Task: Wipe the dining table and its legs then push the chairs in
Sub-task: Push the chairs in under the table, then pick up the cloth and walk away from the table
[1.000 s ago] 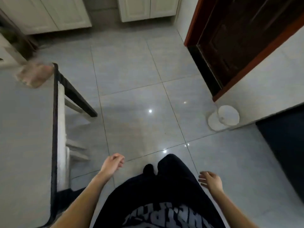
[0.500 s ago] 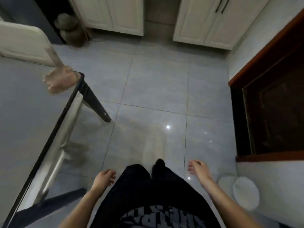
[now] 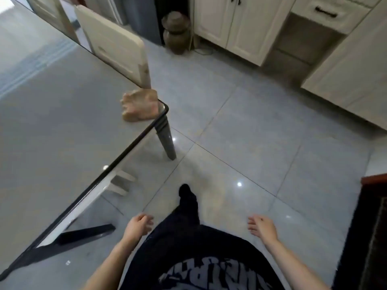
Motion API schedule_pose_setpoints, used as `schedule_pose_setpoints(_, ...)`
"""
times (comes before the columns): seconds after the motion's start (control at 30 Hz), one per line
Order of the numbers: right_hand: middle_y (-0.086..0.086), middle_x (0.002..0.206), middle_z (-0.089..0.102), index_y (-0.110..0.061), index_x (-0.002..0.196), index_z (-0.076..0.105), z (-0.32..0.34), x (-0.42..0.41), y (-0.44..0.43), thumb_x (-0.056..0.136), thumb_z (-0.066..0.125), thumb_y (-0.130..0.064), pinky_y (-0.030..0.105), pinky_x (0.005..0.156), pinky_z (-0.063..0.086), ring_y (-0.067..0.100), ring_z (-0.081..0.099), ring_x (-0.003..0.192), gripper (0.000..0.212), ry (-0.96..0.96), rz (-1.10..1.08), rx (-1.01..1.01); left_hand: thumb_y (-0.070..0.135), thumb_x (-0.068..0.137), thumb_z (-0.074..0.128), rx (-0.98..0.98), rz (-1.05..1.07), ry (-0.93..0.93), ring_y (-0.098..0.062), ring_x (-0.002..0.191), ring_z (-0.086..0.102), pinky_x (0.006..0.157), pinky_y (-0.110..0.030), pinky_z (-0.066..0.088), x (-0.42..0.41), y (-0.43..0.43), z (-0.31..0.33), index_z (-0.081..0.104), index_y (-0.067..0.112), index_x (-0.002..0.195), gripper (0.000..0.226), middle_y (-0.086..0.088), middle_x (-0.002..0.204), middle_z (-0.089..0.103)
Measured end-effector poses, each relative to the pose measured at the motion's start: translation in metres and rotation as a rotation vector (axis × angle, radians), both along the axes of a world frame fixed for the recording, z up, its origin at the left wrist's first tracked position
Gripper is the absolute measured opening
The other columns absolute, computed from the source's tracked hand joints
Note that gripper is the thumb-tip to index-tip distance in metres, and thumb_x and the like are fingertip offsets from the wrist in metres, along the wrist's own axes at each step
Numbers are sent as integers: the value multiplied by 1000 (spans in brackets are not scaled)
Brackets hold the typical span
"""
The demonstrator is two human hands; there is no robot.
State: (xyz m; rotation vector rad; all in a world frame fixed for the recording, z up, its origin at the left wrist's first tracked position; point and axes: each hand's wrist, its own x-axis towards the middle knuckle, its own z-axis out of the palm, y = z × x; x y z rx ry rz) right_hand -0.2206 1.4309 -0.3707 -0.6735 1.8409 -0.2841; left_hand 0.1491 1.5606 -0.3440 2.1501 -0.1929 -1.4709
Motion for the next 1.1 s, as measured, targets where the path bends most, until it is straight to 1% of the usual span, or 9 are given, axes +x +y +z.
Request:
schedule_pose_setpoints(0.13, 14, 68, 61, 4, 89, 64, 13, 61, -78, 92, 52, -3, 22, 47, 46, 20, 59, 52, 14, -53, 92, -48, 9, 93, 46, -124, 3, -85, -25, 70, 57, 66, -31, 46, 38, -61, 22, 64, 2, 89, 20, -14, 82, 63)
schedule_pose_setpoints(0.27, 14, 73, 62, 1, 83, 64, 38, 143, -152, 90, 54, -4, 28, 58, 45, 23, 59, 59, 13, -161, 216, -127, 12, 90, 48, -249, -14, -221, -22, 81, 63, 77, -35, 49, 80, -106, 49, 65, 19, 85, 20, -6, 87, 68)
schedule_pose_setpoints(0.37, 13, 77, 65, 2, 87, 68, 61, 205, -193, 92, 53, -7, 32, 65, 50, 25, 62, 65, 18, -217, 384, -198, 21, 88, 51, -299, -44, -356, -14, 83, 62, 74, -30, 48, 106, -131, 64, 64, 24, 90, 14, 2, 88, 67)
schedule_pose_setpoints(0.47, 13, 82, 67, -10, 81, 69, 82, 265, -230, 92, 55, -11, 35, 70, 52, 23, 64, 70, 18, -245, 590, -281, 15, 89, 53, -331, -128, -568, -16, 88, 60, 73, -26, 43, 131, -157, 68, 63, 19, 101, 16, 2, 95, 64)
schedule_pose_setpoints(0.6, 6, 82, 70, -20, 90, 71, 96, 341, -277, 84, 60, -28, 39, 78, 53, 22, 67, 80, 14, -208, 866, -429, 21, 89, 55, -269, -181, -688, -19, 117, 51, 97, -35, 43, 160, -184, 57, 55, 17, 124, 35, -1, 123, 55)
schedule_pose_setpoints(0.67, 3, 89, 69, -15, 103, 70, 99, 378, -299, 87, 62, -23, 32, 79, 51, 20, 66, 87, 19, -155, 1002, -494, 22, 89, 56, -236, -189, -713, -22, 125, 45, 104, -36, 38, 172, -197, 47, 51, 15, 131, 43, -3, 133, 50)
schedule_pose_setpoints(0.83, 10, 128, 56, -10, 133, 51, 71, 465, -349, 86, 65, -33, 28, 97, 39, 25, 53, 118, 54, -22, 1317, -590, 27, 88, 57, -67, -191, -786, -28, 137, 32, 113, -37, 27, 196, -225, 15, 40, 13, 141, 58, -12, 148, 36)
schedule_pose_setpoints(0.93, 12, 145, 41, -10, 145, 34, 48, 501, -370, 86, 61, -45, 37, 110, 32, 28, 38, 134, 73, 72, 1461, -535, 31, 89, 54, 69, -222, -824, -30, 141, 24, 115, -40, 20, 202, -234, -2, 34, 16, 145, 61, -13, 152, 28)
schedule_pose_setpoints(1.1, 18, 126, 50, -4, 127, 48, 34, 524, -371, 88, 61, -41, 38, 96, 41, 35, 50, 118, 56, 263, 1638, -593, 31, 87, 56, 134, -253, -853, -35, 140, 23, 115, -46, 22, 197, -238, -11, 29, 18, 147, 67, -14, 153, 26)
